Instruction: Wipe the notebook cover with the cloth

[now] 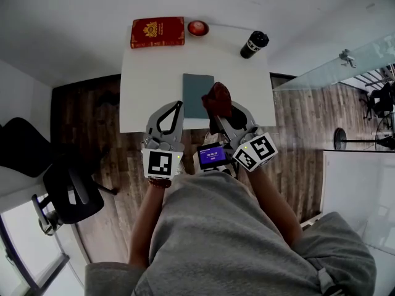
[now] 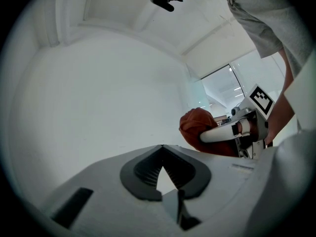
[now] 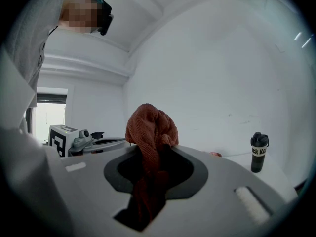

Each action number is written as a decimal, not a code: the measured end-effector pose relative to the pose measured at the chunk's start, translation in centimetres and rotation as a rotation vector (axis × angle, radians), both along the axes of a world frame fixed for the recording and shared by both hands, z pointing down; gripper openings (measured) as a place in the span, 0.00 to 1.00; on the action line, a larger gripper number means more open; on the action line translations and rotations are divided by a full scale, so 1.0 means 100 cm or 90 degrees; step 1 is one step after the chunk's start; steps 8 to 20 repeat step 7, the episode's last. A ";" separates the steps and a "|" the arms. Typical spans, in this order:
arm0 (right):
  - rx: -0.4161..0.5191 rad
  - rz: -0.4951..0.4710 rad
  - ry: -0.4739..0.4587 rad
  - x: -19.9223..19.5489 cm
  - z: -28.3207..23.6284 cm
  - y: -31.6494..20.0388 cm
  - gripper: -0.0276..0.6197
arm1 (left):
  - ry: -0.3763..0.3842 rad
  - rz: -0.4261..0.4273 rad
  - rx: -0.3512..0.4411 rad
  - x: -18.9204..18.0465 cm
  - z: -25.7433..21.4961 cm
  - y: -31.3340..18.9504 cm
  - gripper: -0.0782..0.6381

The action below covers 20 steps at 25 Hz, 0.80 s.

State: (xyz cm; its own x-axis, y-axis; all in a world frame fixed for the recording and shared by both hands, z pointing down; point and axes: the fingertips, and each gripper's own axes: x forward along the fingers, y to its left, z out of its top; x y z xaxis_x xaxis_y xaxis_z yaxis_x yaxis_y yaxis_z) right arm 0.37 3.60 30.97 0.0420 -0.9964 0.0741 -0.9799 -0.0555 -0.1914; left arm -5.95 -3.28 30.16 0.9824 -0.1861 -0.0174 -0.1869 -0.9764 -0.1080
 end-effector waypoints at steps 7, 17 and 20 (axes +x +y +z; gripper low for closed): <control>-0.008 -0.013 -0.001 -0.004 0.003 -0.002 0.22 | -0.001 0.001 0.001 -0.002 0.001 0.000 0.11; -0.008 -0.013 -0.001 -0.004 0.003 -0.002 0.22 | -0.001 0.001 0.001 -0.002 0.001 0.000 0.11; -0.008 -0.013 -0.001 -0.004 0.003 -0.002 0.22 | -0.001 0.001 0.001 -0.002 0.001 0.000 0.11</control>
